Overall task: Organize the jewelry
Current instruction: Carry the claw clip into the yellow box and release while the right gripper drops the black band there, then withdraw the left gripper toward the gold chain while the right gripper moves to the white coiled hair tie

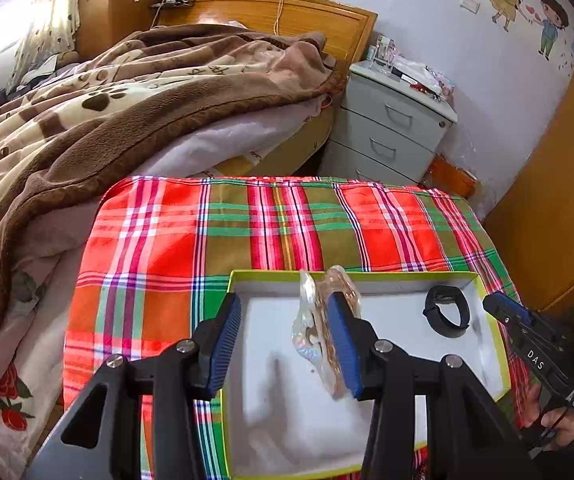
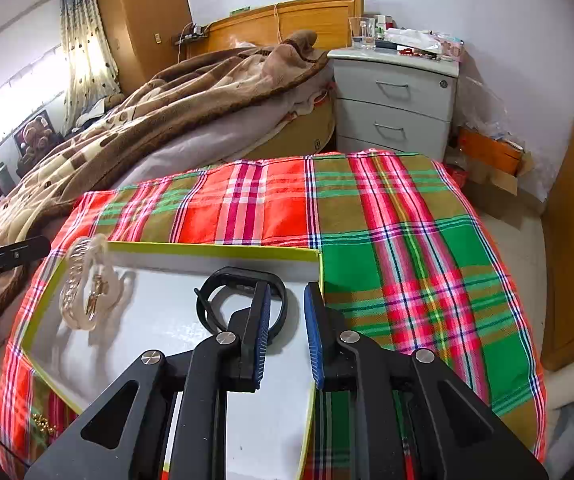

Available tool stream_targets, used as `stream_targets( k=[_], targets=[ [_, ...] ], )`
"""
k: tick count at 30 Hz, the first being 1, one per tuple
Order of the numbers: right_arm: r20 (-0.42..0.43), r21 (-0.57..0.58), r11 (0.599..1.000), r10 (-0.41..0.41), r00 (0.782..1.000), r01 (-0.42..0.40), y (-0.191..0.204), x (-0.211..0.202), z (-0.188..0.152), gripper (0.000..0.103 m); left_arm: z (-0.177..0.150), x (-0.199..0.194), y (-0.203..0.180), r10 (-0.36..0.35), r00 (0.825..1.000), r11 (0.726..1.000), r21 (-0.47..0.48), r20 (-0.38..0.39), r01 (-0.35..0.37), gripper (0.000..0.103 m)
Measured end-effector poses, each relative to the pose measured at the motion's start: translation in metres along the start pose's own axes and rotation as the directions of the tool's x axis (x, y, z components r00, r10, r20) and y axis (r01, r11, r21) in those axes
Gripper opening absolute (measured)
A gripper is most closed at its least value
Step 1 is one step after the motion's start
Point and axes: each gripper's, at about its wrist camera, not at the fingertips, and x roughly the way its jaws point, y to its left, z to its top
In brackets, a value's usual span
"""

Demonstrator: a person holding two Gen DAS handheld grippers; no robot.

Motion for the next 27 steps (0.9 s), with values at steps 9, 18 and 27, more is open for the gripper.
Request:
stream_targets(
  k=[9,18,27],
  targets=[
    [0.027,0.011,1.0,0.009,1.0,-0.009,0.001,-0.023,-0.013,0.018,-0.023,-0.028,-0.002,-0.018,1.0,1.0,0.013,0.021,0.018,0.047],
    [0.068,0.019,0.999,0.033,0.997,-0.035,0.002,-0.065,-0.042,0.019,-0.061,-0.056,-0.002,-0.038,0.999,0.999,0.011,0.035,0.037,0.047],
    [0.068,0.028,0.999,0.035,0.997,-0.037,-0.002,-0.097,-0.091,0.034,-0.117,-0.078,0.0,-0.088,0.996,0.996,0.007,0.028,0.088,0.047]
  ],
)
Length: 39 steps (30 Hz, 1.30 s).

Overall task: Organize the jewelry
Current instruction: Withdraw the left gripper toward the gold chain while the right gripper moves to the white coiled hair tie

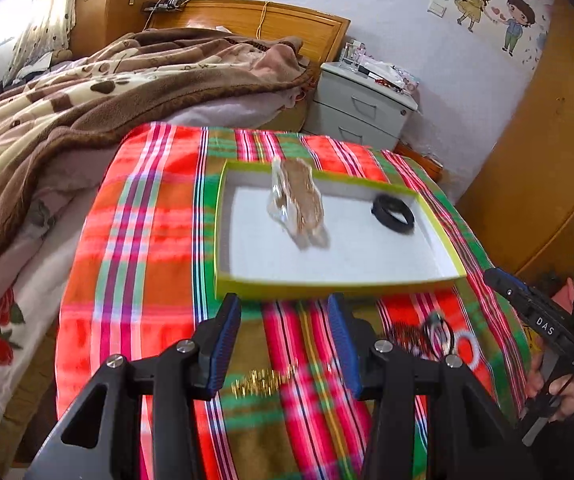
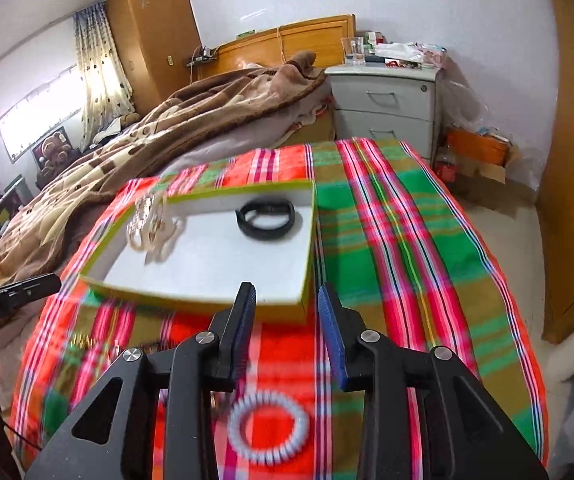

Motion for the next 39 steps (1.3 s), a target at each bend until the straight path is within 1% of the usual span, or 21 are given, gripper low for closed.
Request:
stream_targets(
  k=[6,10,14,16,22,26,28,31,33,35,37,39],
  targets=[
    [-0.012,-0.005,1.0,0.016,1.0,-0.016,0.004,-0.009,-0.021,0.034,-0.026,-0.008,0.002,-0.02,1.0,1.0,-0.024,-0.003,0.02,0.047],
    [-0.024,0.003,1.0,0.023,0.999,-0.023,0.003,-0.011,-0.033,0.034,-0.036,-0.005,0.005,-0.005,1.0,1.0,-0.021,-0.025,0.004,0.047],
    [-0.049,0.018,1.0,-0.008,0.999,0.009,-0.003,-0.01,-0.046,0.034,-0.044,-0.003,0.011,0.032,0.999,0.999,-0.032,-0.034,-0.033,0.047],
    [-0.054,0.027,1.0,-0.014,0.998,0.015,-0.007,-0.01,-0.05,0.034,-0.047,-0.002,0.014,0.025,0.999,0.999,-0.039,-0.04,-0.026,0.047],
    [-0.085,0.021,1.0,-0.019,0.996,0.021,-0.007,-0.005,-0.053,0.034,-0.055,0.005,0.02,0.027,0.997,0.998,-0.05,-0.072,-0.03,0.047],
    [-0.115,-0.002,1.0,-0.028,0.993,0.028,-0.002,0.001,-0.054,0.034,-0.058,0.004,0.023,0.019,0.997,0.997,-0.07,-0.072,-0.025,0.047],
    [-0.134,-0.021,0.999,-0.03,0.991,0.027,0.001,0.005,-0.054,0.034,-0.058,0.004,0.024,0.028,0.997,0.997,-0.067,-0.073,-0.032,0.047],
    [-0.149,-0.047,0.997,-0.063,0.987,0.056,0.005,0.008,-0.055,0.034,-0.056,0.003,0.026,0.026,0.997,0.997,-0.077,-0.068,-0.031,0.047],
    [-0.146,-0.061,0.996,-0.08,0.986,0.071,0.007,0.008,-0.056,0.034,-0.055,0.005,0.026,0.034,0.997,0.997,-0.07,-0.076,-0.039,0.047],
    [-0.151,-0.074,0.995,-0.083,0.985,0.073,0.009,0.009,-0.056,0.034,-0.056,0.008,0.023,0.038,0.996,0.998,-0.043,-0.085,-0.042,0.047],
    [-0.151,-0.083,0.994,-0.088,0.985,0.076,0.01,0.009,-0.056,0.034,-0.056,0.01,0.021,0.04,0.995,0.998,-0.037,-0.092,-0.043,0.047],
    [-0.149,-0.082,0.994,-0.082,0.985,0.07,0.01,0.008,-0.056,0.027,-0.055,0.012,0.019,0.041,0.994,0.999,-0.029,-0.097,-0.044,0.047]
  ],
)
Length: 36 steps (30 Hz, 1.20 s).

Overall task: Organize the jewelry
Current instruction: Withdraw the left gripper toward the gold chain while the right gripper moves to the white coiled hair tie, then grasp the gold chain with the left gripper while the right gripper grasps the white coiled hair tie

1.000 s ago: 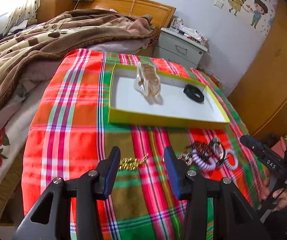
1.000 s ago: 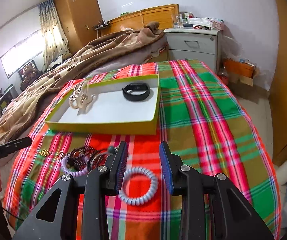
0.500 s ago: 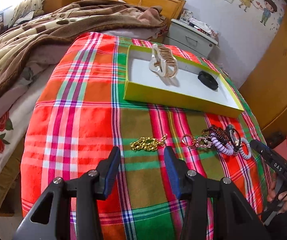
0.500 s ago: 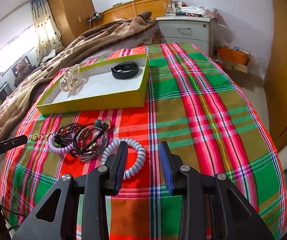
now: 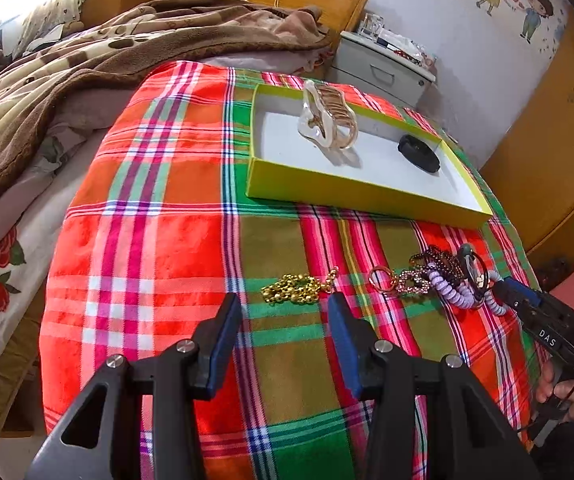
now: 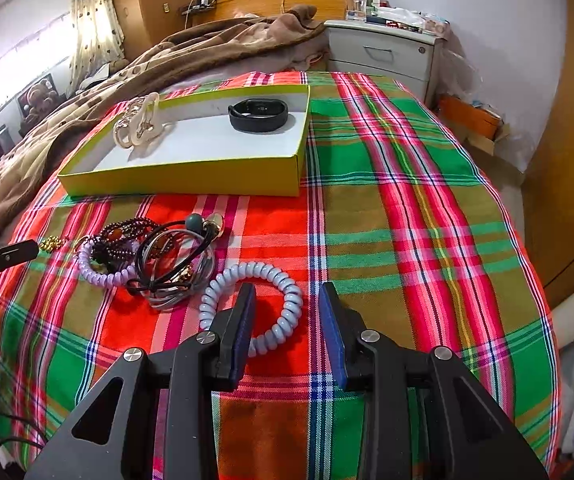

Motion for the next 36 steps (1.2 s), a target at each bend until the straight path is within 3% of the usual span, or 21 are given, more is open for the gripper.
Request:
stream_targets(
  k=[1,5,7,12,33,36],
  targets=[
    [-0.002,0.001,1.0,0.003,1.0,-0.003,-0.001,0.0,0.0,0.019,0.0,0.001,-0.003,0.011,1.0,1.0,0.015,0.001,-0.011,0.047],
    [-0.002,0.004,1.0,0.011,1.0,-0.011,-0.002,0.0,0.0,0.018,0.001,0.003,-0.009,0.028,1.0,0.998,0.052,-0.004,-0.028,0.047],
    [-0.001,0.007,1.0,0.017,1.0,-0.017,-0.003,0.0,0.0,0.011,0.002,0.004,-0.011,0.042,0.999,0.997,0.07,-0.005,-0.042,0.047],
    [0.019,0.03,0.999,0.018,1.0,-0.018,-0.008,-0.004,0.0,0.01,0.006,0.01,-0.017,0.104,0.995,0.988,0.113,-0.005,-0.103,0.047],
    [0.068,0.051,0.997,0.053,0.996,-0.056,-0.008,-0.01,0.005,0.01,0.009,0.02,-0.028,0.157,0.988,0.968,0.196,0.002,-0.155,0.048],
    [0.075,0.052,0.997,0.057,0.996,-0.061,-0.007,-0.011,0.005,0.01,0.009,0.02,-0.03,0.151,0.989,0.968,0.204,0.002,-0.148,0.044]
  ],
)
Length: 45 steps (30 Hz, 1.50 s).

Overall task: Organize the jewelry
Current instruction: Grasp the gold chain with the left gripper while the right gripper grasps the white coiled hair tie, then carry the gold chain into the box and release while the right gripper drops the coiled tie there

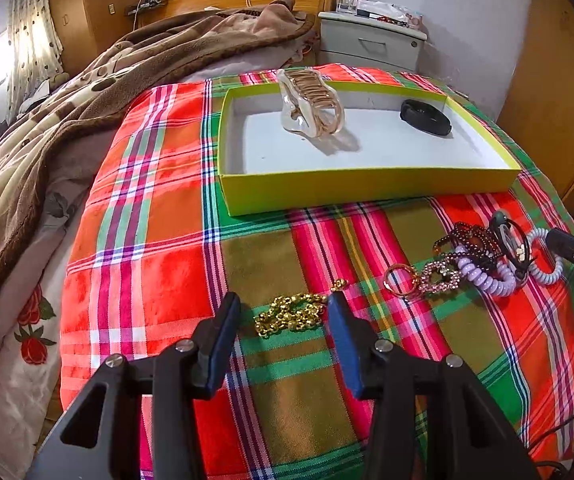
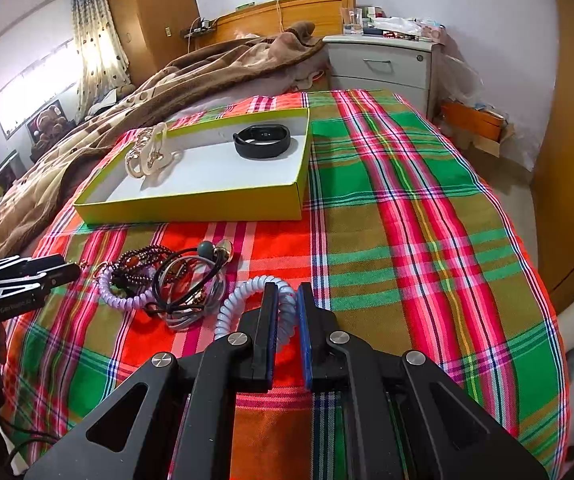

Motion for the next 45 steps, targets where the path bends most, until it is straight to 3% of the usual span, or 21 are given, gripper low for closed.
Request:
stream_targets(
  k=[10,28,45],
  targets=[
    [0.006,0.005,1.0,0.0,1.0,0.0,-0.001,0.0,0.002,0.01,-0.002,-0.004,-0.005,-0.052,0.999,0.999,0.016,0.009,0.051,0.012],
    [0.027,0.018,1.0,0.004,1.0,-0.005,-0.001,-0.008,0.006,0.01,0.002,-0.02,0.007,-0.082,0.994,0.995,-0.058,0.066,0.086,0.01],
    [0.097,0.013,1.0,0.012,0.995,-0.014,0.001,-0.031,0.023,0.01,0.024,-0.061,0.01,-0.127,0.977,0.989,-0.049,0.17,0.137,0.01]
  ],
)
